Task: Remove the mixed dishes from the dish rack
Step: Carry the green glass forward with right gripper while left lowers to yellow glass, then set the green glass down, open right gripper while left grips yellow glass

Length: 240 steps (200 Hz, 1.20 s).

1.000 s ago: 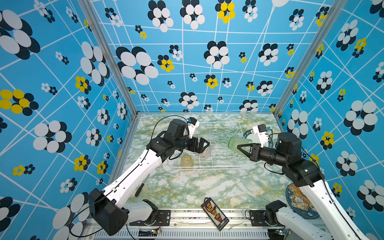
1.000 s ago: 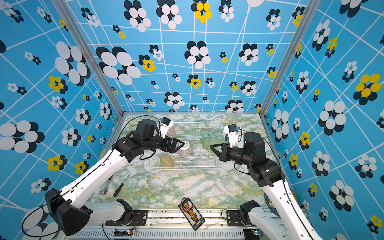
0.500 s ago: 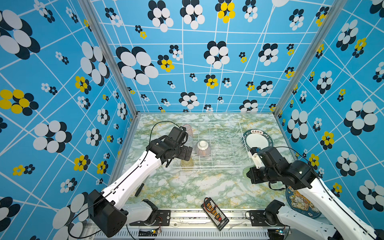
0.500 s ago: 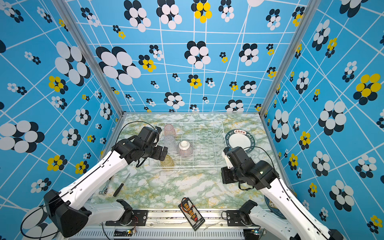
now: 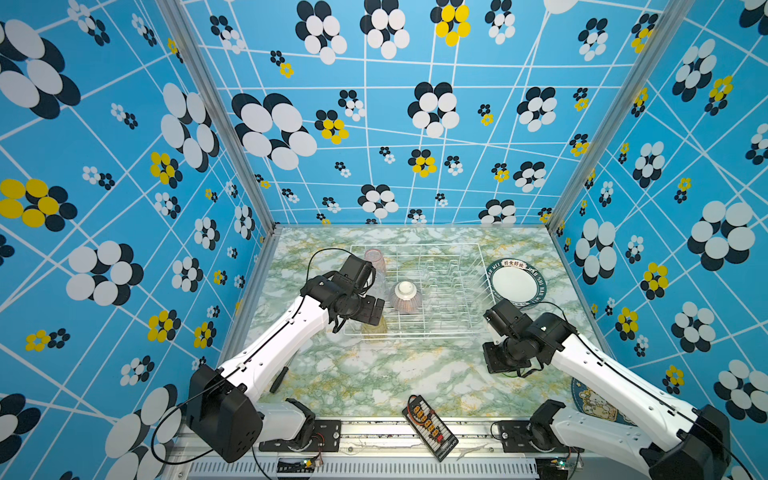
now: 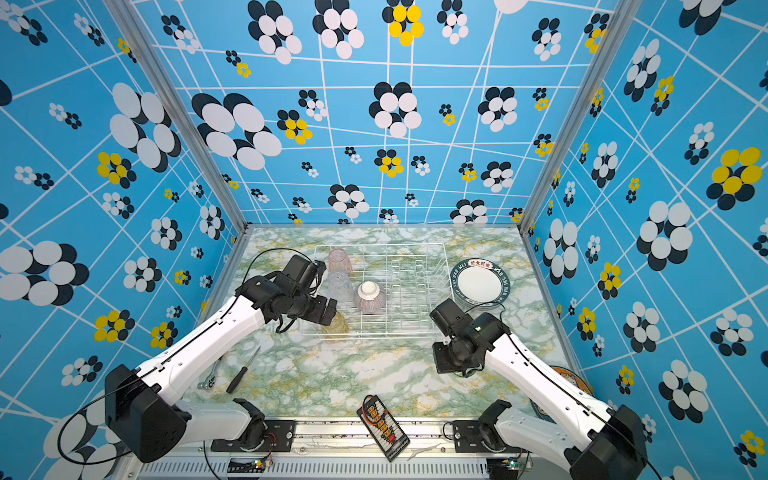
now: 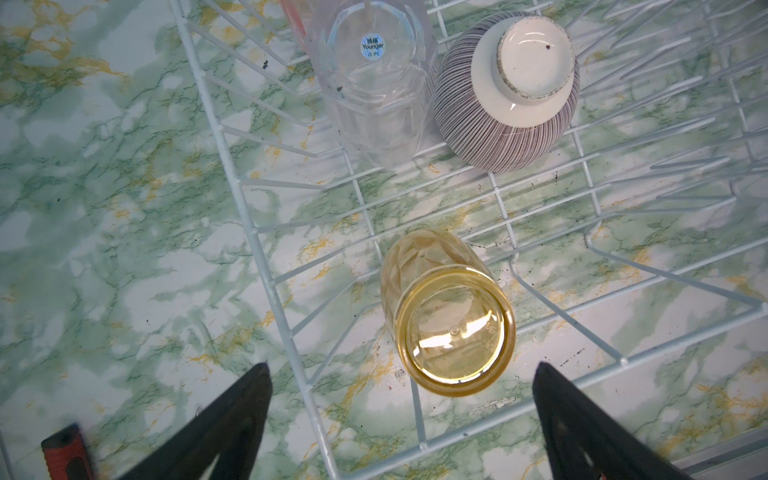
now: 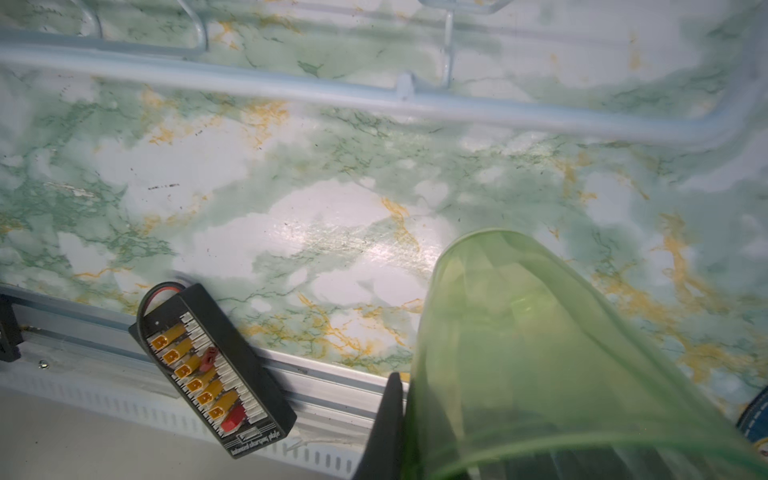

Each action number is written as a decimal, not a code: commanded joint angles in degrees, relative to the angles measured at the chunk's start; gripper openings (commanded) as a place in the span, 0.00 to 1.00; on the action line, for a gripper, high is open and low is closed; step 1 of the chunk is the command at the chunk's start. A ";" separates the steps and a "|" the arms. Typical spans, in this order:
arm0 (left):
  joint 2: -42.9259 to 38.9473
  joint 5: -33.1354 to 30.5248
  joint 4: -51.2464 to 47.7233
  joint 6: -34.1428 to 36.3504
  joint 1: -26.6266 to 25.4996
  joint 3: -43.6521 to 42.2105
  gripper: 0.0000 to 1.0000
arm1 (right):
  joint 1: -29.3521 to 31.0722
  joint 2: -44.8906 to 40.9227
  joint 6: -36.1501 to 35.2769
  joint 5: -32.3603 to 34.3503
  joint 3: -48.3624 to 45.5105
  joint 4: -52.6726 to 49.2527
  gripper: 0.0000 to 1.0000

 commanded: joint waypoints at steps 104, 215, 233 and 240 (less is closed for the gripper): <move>3.27 2.93 1.11 1.04 0.29 -1.60 0.99 | 0.41 11.00 -0.78 0.44 -1.18 5.70 0.00; 4.31 3.38 1.37 1.55 0.30 -2.07 0.99 | 0.41 11.72 -1.56 2.58 0.91 3.77 0.26; 4.39 3.69 1.38 1.55 0.33 -2.21 0.99 | 0.38 10.69 -1.68 3.32 1.76 2.59 0.32; 4.48 3.73 1.45 1.57 0.29 -2.24 0.99 | 0.41 10.05 -1.69 3.58 2.27 2.06 0.35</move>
